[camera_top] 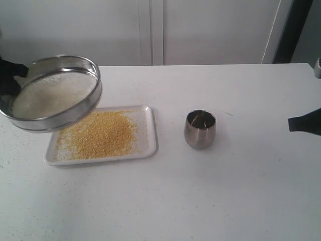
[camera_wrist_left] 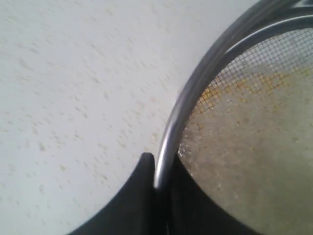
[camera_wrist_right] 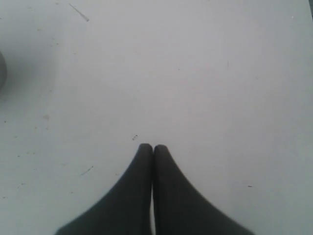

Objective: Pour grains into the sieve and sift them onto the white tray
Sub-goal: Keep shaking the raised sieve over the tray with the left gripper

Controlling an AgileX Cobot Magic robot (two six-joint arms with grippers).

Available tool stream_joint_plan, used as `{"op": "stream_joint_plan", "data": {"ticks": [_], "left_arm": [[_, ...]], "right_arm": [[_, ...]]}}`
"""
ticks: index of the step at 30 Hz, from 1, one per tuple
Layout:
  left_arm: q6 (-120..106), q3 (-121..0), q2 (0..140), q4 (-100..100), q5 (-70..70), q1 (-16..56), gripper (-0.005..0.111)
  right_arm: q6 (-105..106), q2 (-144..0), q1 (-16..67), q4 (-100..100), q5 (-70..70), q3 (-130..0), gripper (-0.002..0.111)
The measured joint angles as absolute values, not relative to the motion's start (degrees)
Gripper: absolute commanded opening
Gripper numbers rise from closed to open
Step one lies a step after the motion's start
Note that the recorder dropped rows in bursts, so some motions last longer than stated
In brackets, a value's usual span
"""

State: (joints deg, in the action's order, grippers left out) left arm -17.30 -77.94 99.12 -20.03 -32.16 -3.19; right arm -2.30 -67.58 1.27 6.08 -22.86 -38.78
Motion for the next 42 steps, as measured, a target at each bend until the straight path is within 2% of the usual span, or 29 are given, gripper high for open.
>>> {"op": "stream_joint_plan", "data": {"ticks": [3,7,12,15,19,22,25,28,32,38,42], "left_arm": [[-20.8,-76.3,99.6,-22.3,-28.8,0.8,0.0],[-20.8,-74.1,100.8,-21.3,-33.6,5.9,0.0],[-19.3,-74.3,98.3,-17.8,-28.7,0.8,0.0],[-19.1,-74.9,99.1,-16.4,-26.8,2.9,0.0],[-17.9,-74.8,101.7,-11.8,-34.2,8.2,0.0],[-12.5,-75.7,101.6,-6.3,-36.8,6.1,0.0],[-8.9,-78.4,101.0,-5.3,-31.6,2.8,0.0],[-9.7,-79.9,101.3,-6.1,-30.0,4.9,0.0],[-11.7,-79.8,103.3,-5.8,-37.1,9.6,0.0],[-9.4,-82.7,103.1,-7.2,-34.5,3.1,0.0],[-16.9,-83.3,103.6,-11.2,-37.9,6.2,0.0]], "right_arm": [[-2.3,-67.6,1.3,6.1,-22.9,-38.8,0.0],[-2.3,-67.6,1.3,6.1,-22.9,-38.8,0.0],[-2.3,-67.6,1.3,6.1,-22.9,-38.8,0.0],[-2.3,-67.5,1.3,6.1,-22.9,-38.8,0.0],[-2.3,-67.5,1.3,6.1,-22.9,-38.8,0.0],[-2.3,-67.4,1.3,6.1,-22.9,-38.8,0.0],[-2.3,-67.4,1.3,6.1,-22.9,-38.8,0.0],[-2.3,-67.3,1.3,6.1,-22.9,-38.8,0.0],[-2.3,-67.3,1.3,6.1,-22.9,-38.8,0.0],[-2.3,-67.3,1.3,6.1,-22.9,-38.8,0.0],[-2.3,-67.3,1.3,6.1,-22.9,-38.8,0.0]]}}
